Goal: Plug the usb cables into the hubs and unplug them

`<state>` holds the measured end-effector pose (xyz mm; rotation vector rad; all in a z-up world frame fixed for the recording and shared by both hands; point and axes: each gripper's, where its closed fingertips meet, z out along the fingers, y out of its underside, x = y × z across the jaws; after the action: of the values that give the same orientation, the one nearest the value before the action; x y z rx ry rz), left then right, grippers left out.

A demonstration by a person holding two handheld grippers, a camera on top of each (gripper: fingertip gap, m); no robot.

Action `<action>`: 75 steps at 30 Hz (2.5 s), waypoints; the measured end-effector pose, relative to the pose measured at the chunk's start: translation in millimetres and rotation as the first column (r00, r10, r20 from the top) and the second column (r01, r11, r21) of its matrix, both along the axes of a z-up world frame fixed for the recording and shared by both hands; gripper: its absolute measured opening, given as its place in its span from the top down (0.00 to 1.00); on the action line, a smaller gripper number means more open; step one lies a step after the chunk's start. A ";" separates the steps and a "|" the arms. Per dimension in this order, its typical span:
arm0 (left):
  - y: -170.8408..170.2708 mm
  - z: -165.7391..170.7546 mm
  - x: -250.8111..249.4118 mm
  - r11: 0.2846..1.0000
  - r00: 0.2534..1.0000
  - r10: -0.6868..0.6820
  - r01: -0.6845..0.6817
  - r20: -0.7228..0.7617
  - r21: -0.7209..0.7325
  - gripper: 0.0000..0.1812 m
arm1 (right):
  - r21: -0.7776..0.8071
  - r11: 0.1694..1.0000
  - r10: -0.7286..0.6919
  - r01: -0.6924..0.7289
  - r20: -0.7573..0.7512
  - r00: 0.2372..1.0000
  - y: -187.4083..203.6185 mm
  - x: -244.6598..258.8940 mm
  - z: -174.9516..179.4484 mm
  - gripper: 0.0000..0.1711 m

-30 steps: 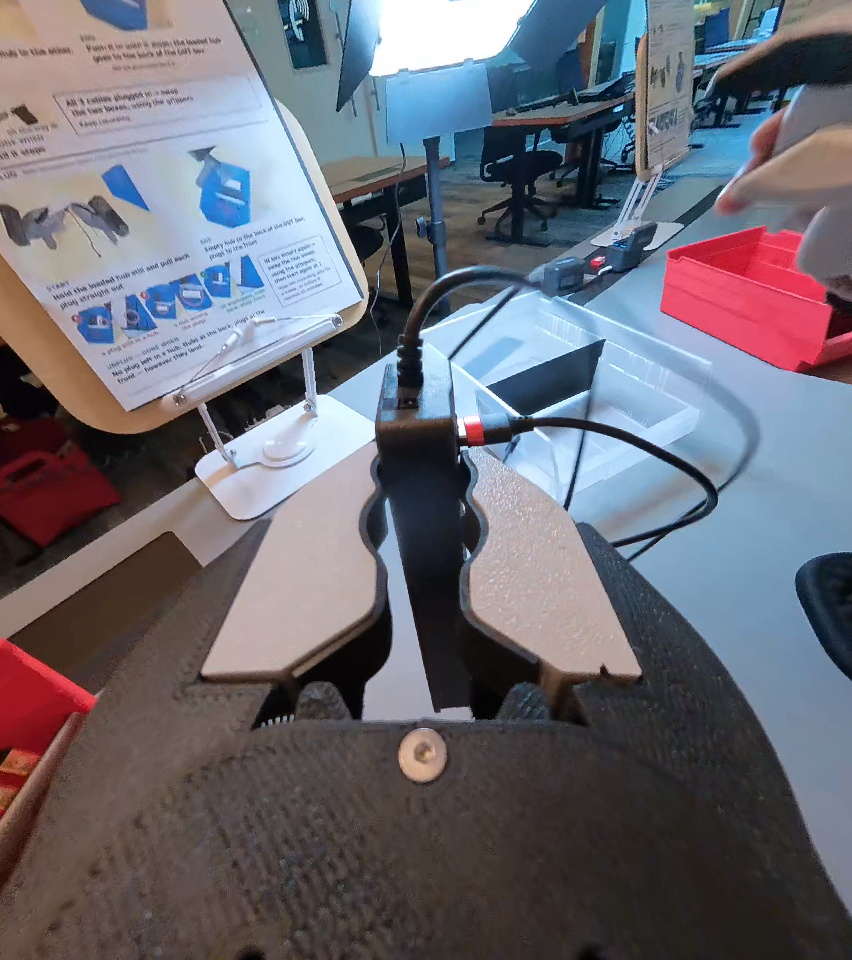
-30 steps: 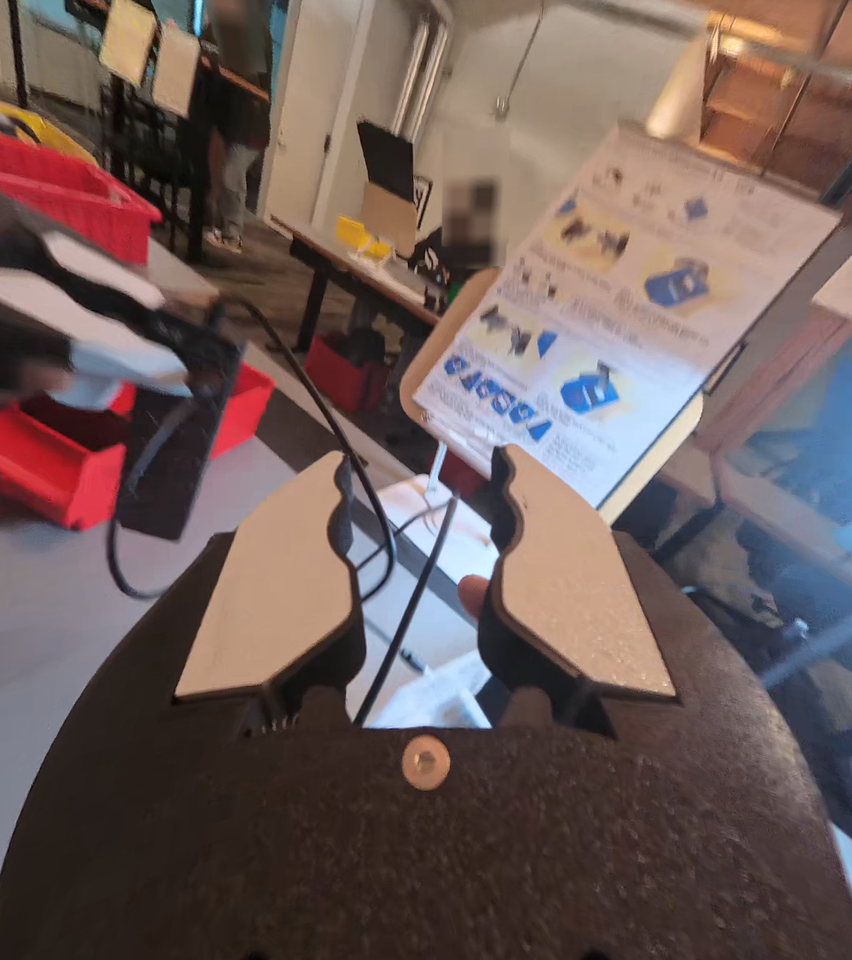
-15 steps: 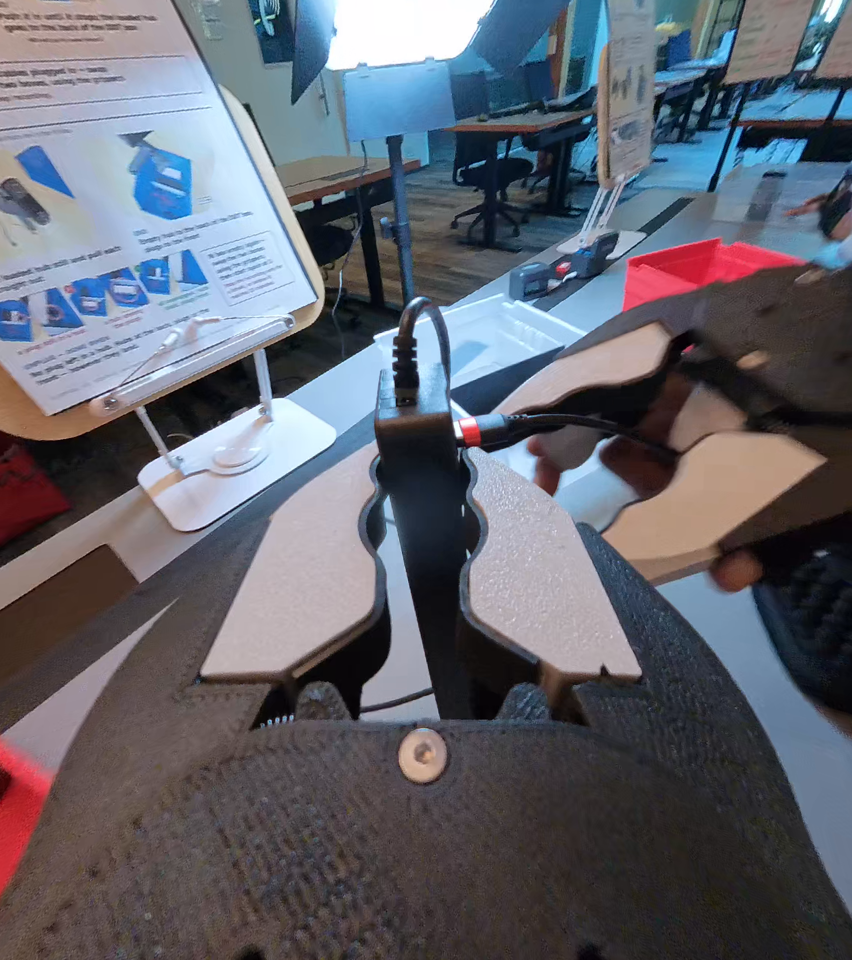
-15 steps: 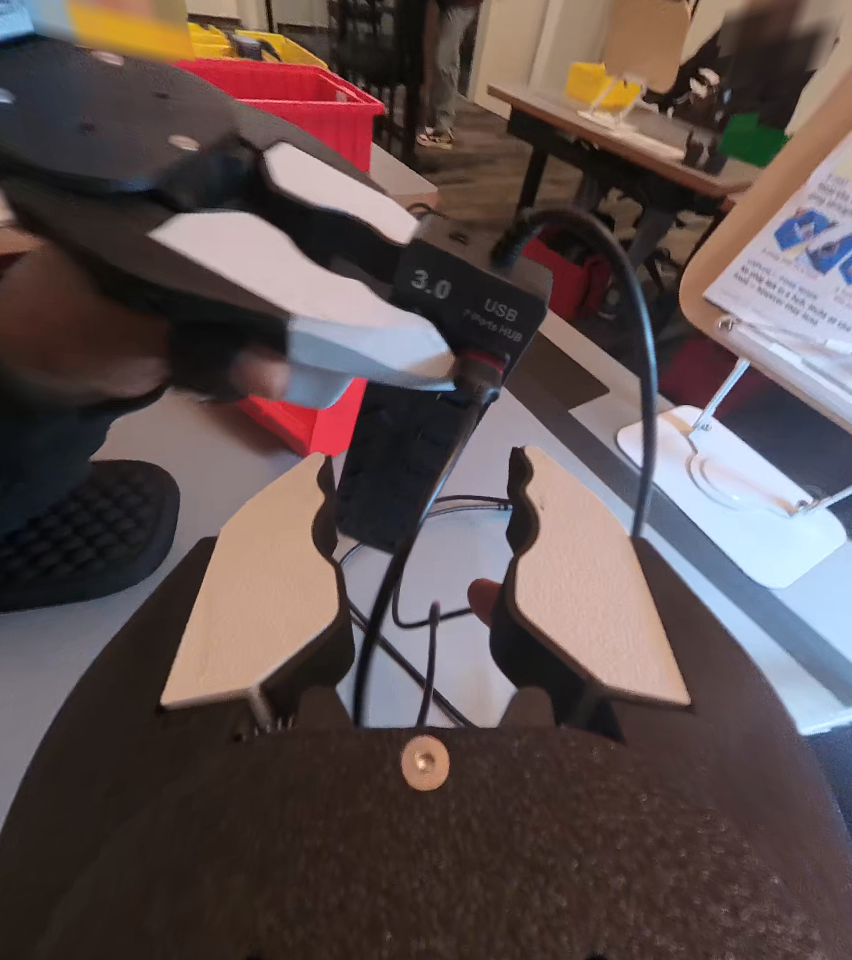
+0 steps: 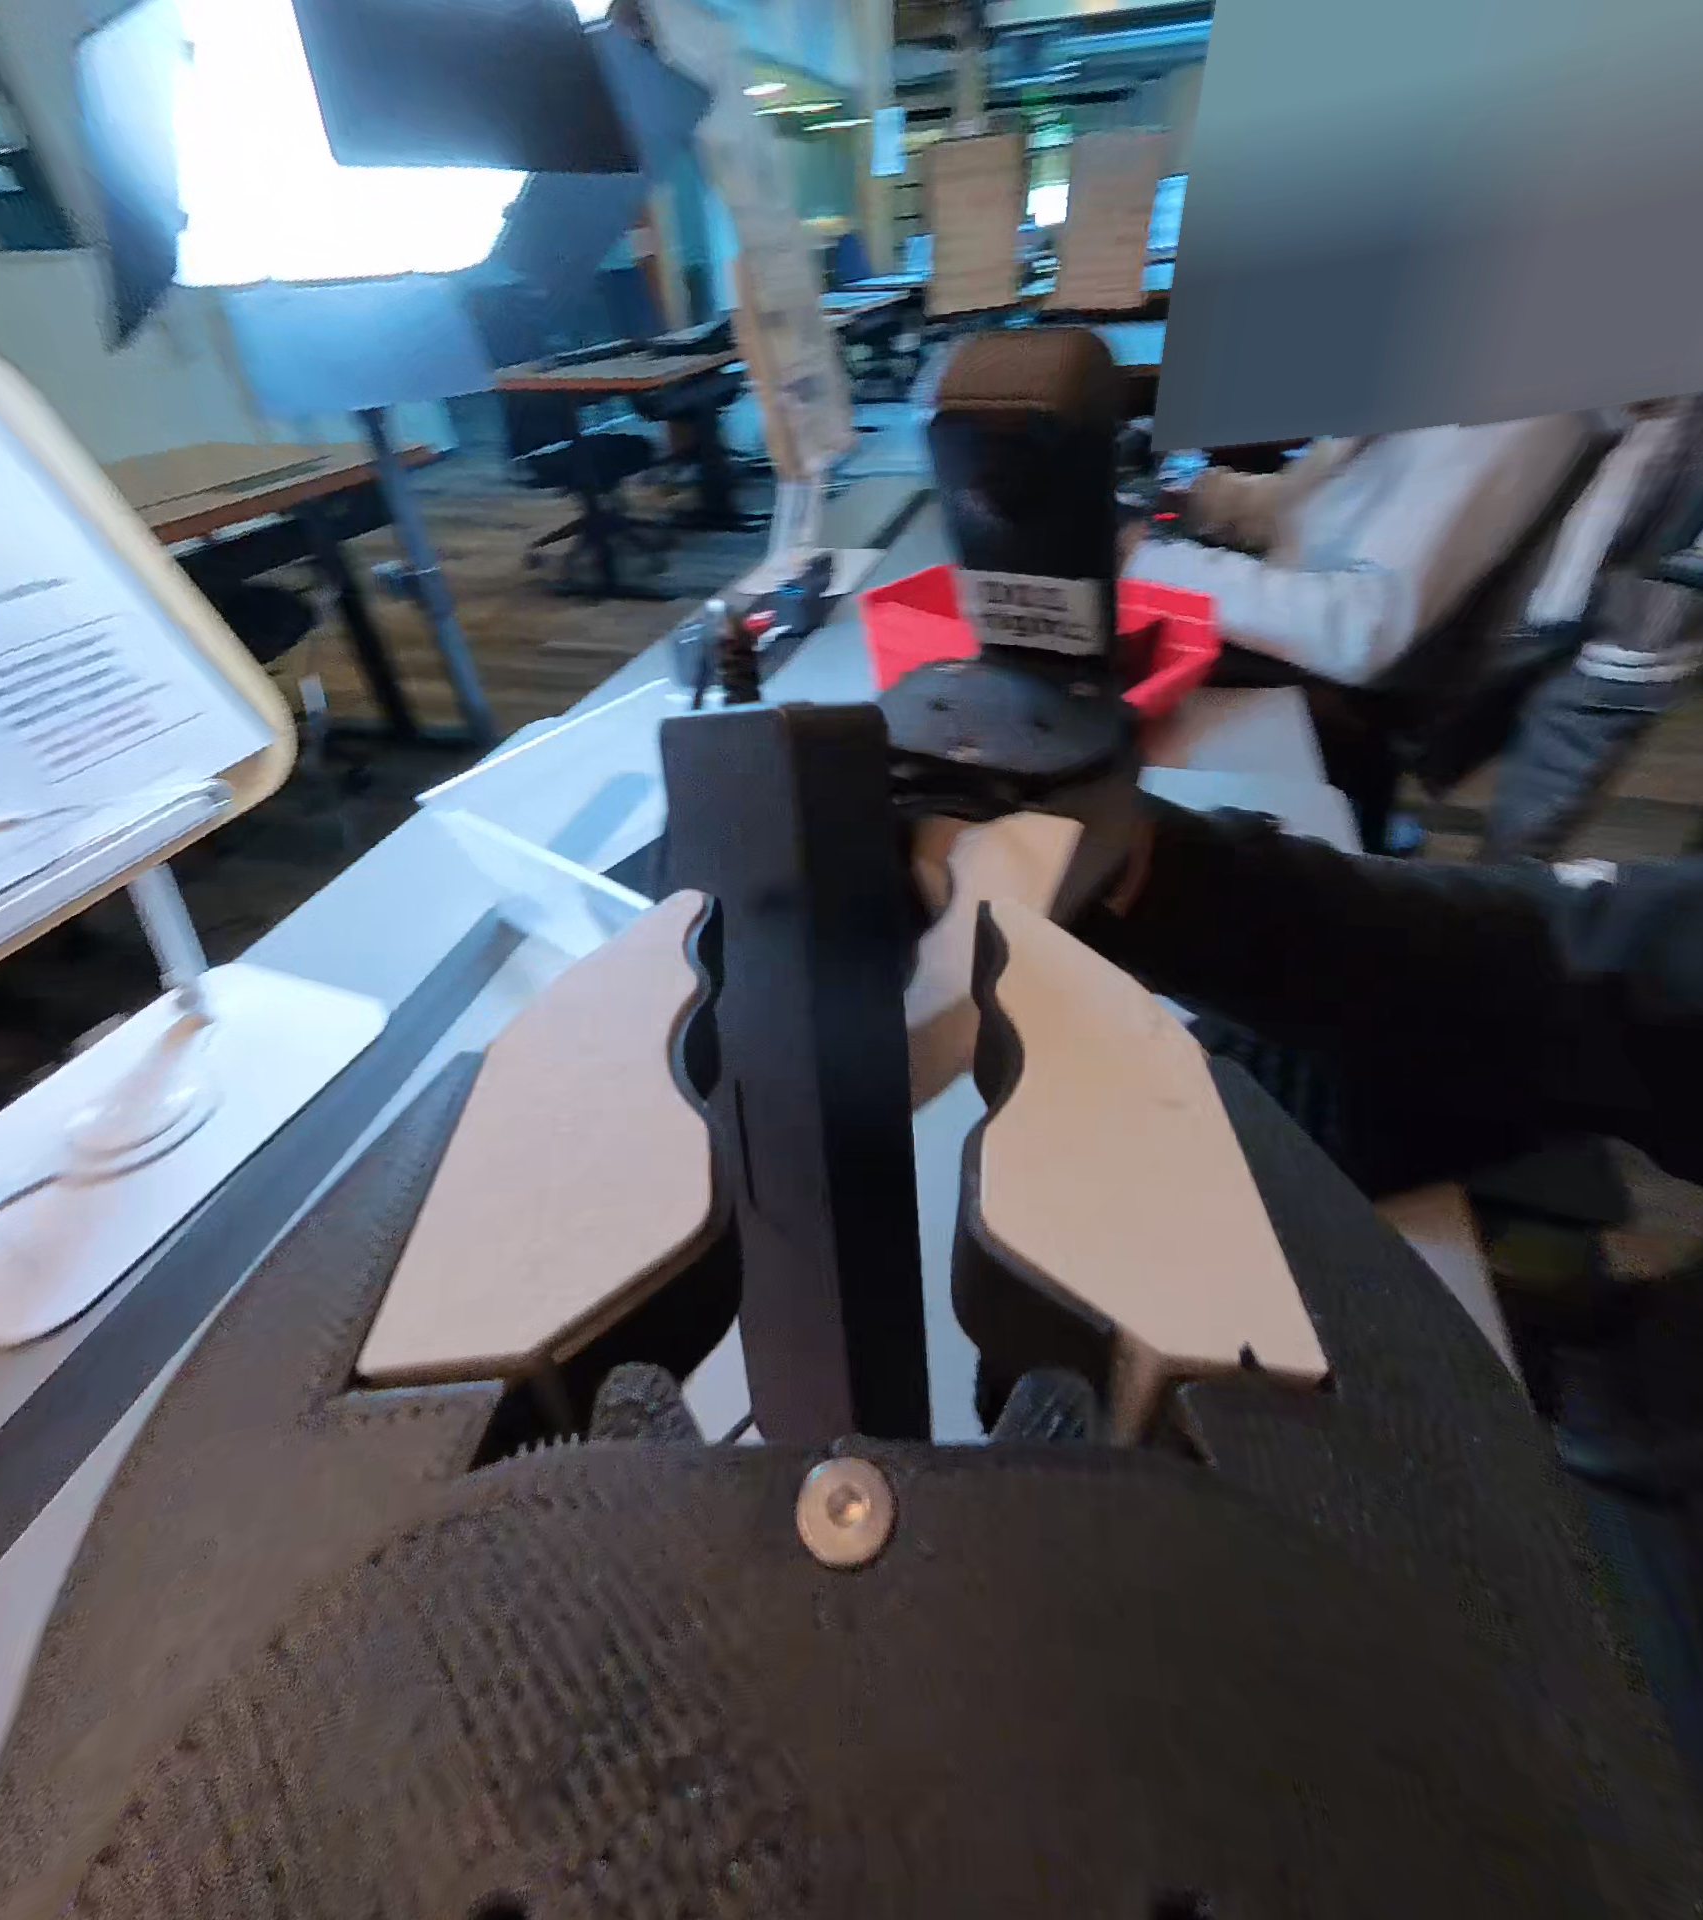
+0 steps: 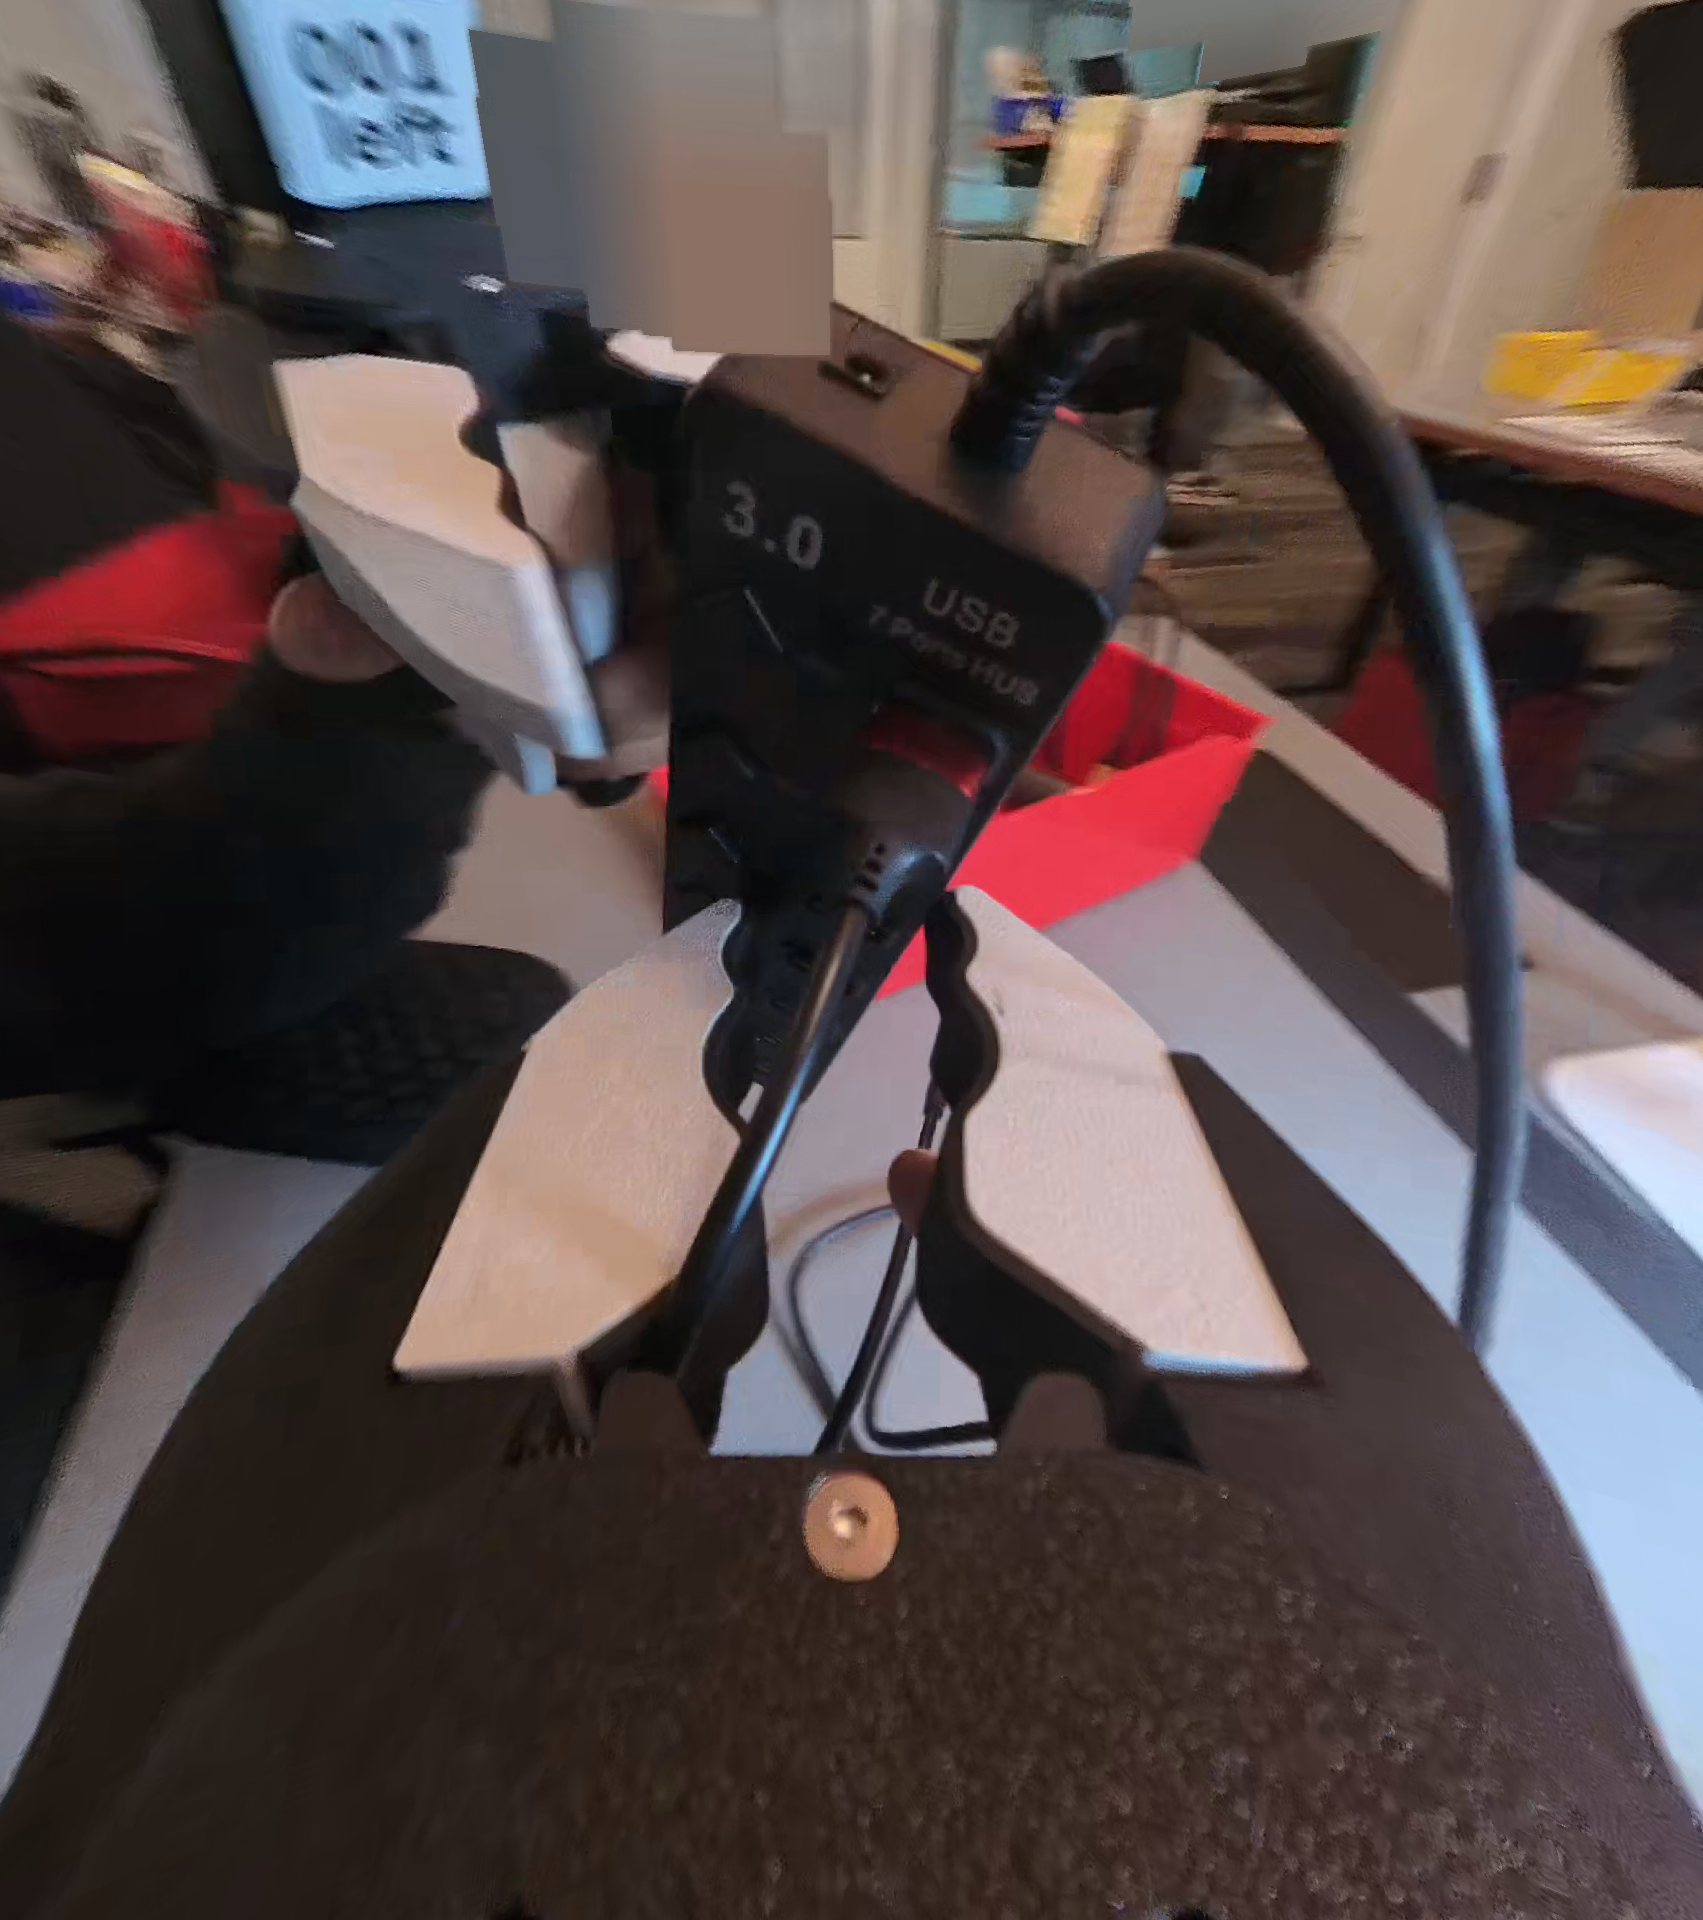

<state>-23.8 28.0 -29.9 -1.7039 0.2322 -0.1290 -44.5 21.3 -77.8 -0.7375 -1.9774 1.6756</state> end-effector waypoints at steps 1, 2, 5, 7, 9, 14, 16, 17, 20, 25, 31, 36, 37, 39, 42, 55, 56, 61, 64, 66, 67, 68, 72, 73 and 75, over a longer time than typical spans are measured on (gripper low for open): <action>-5.2 0.8 6.3 0.998 0.998 -0.066 0.066 0.005 0.007 0.72 | -0.020 0.998 0.055 -0.055 0.010 0.998 -0.8 6.7 1.8 0.82; -8.5 0.4 10.4 0.993 0.993 -0.119 0.118 0.020 0.016 0.69 | -0.031 0.993 0.111 -0.110 0.012 0.994 -2.2 13.8 2.7 0.82; -9.6 -13.2 25.7 0.962 0.959 -0.269 0.271 0.090 -0.016 0.61 | -0.009 0.981 0.193 -0.193 -0.006 0.981 -5.8 27.0 3.4 0.82; -3.6 -24.8 27.3 0.957 0.956 -0.284 0.287 0.070 -0.037 0.57 | 0.052 0.980 0.195 -0.194 -0.018 0.981 -5.7 30.7 0.6 0.82; 1.7 -26.3 32.6 0.948 0.945 -0.314 0.317 0.095 -0.014 0.61 | 0.128 0.971 0.206 -0.204 -0.003 0.979 -7.9 35.5 -7.2 0.82; 3.0 -34.9 54.5 0.909 0.909 -0.416 0.416 0.040 -0.013 0.64 | 0.288 0.924 0.250 -0.253 0.046 0.967 -22.2 44.6 -30.4 0.83; 5.7 -33.2 48.2 0.934 0.934 -0.356 0.357 -0.037 -0.005 0.65 | 0.295 0.931 0.219 -0.216 0.024 0.975 -16.6 40.1 -28.3 0.83; 7.6 -31.9 43.2 0.947 0.946 -0.320 0.320 -0.061 -0.003 0.66 | 0.296 0.938 0.187 -0.182 0.010 0.982 -10.8 36.4 -25.4 0.84; 5.2 -30.9 35.3 0.952 0.951 -0.305 0.306 -0.048 0.002 0.66 | 0.346 0.937 0.053 -0.035 -0.044 0.998 19.3 26.9 -15.5 0.72; 7.3 -37.1 35.1 0.941 0.940 -0.337 0.339 -0.043 0.025 0.66 | 0.288 0.958 0.036 -0.005 -0.102 0.994 31.8 43.9 16.7 0.72; 12.0 -37.8 21.0 0.955 0.956 -0.294 0.293 0.014 0.039 0.67 | 0.250 0.968 0.028 -0.008 -0.079 0.997 42.3 62.0 35.1 0.78; 8.5 -32.8 9.7 0.967 0.968 -0.249 0.249 -0.002 0.059 0.67 | 0.239 0.968 -0.064 0.081 -0.082 0.995 67.9 58.8 37.7 0.79; 8.9 -33.8 11.5 0.967 0.969 -0.247 0.248 -0.025 0.057 0.67 | 0.242 0.967 -0.057 0.076 -0.083 0.995 62.8 57.6 37.3 0.80; 11.7 -35.3 16.9 0.968 0.968 -0.245 0.248 -0.049 0.047 0.67 | 0.302 0.951 -0.052 0.069 -0.063 0.997 49.4 50.0 24.1 0.81; 17.2 -43.0 26.0 0.970 0.964 -0.239 0.242 -0.117 0.011 0.67 | 0.329 0.943 -0.048 0.046 -0.002 0.999 27.9 33.8 2.9 0.85; 15.2 -29.6 -4.6 1.000 0.943 0.021 -0.016 -0.331 0.017 0.68 | 0.367 0.927 -0.101 0.081 0.036 0.994 33.8 18.5 -18.3 0.91; 4.0 -15.7 -14.2 0.998 0.958 0.037 -0.021 -0.285 0.058 0.68 | 0.352 0.932 -0.105 0.081 0.048 0.993 43.9 18.4 -20.7 0.91; -46.0 22.7 -45.6 0.985 0.969 0.105 -0.071 -0.225 0.156 0.68 | 0.205 0.977 -0.047 0.059 -0.065 0.997 72.5 44.0 28.5 0.91; -48.5 24.5 -56.5 0.979 0.966 0.156 -0.124 -0.206 0.160 0.68 | 0.203 0.954 -0.187 0.220 -0.169 0.968 108.5 50.7 53.0 0.91; -43.1 19.4 -58.0 0.980 0.963 0.165 -0.135 -0.215 0.147 0.68 | 0.208 0.912 -0.310 0.352 -0.210 0.927 141.1 49.9 57.3 0.90; -39.6 16.8 -57.4 0.981 0.962 0.166 -0.137 -0.217 0.139 0.68 | 0.210 0.891 -0.361 0.403 -0.211 0.908 157.3 48.2 54.8 0.90; -36.0 13.8 -55.2 0.983 0.962 0.159 -0.133 -0.222 0.129 0.68 | 0.210 0.868 -0.411 0.449 -0.204 0.889 174.0 45.0 49.6 0.90; -24.8 3.0 -48.0 0.988 0.956 0.144 -0.124 -0.255 0.093 0.68 | 0.225 0.822 -0.531 0.523 -0.027 0.847 229.2 25.5 -3.3 0.90; -22.8 1.0 -46.7 0.989 0.956 0.139 -0.120 -0.258 0.087 0.68 | 0.250 0.803 -0.565 0.541 0.031 0.825 242.9 20.5 -22.4 0.91; -19.9 -2.2 -46.4 0.989 0.955 0.138 -0.122 -0.261 0.078 0.68 | 0.373 0.670 -0.707 0.642 0.057 0.705 285.3 13.1 -57.0 0.91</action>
<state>-70.2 8.1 -32.1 -1.6676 0.3185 0.2048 -31.4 306.6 -134.8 -1.3445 -1.7017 0.8201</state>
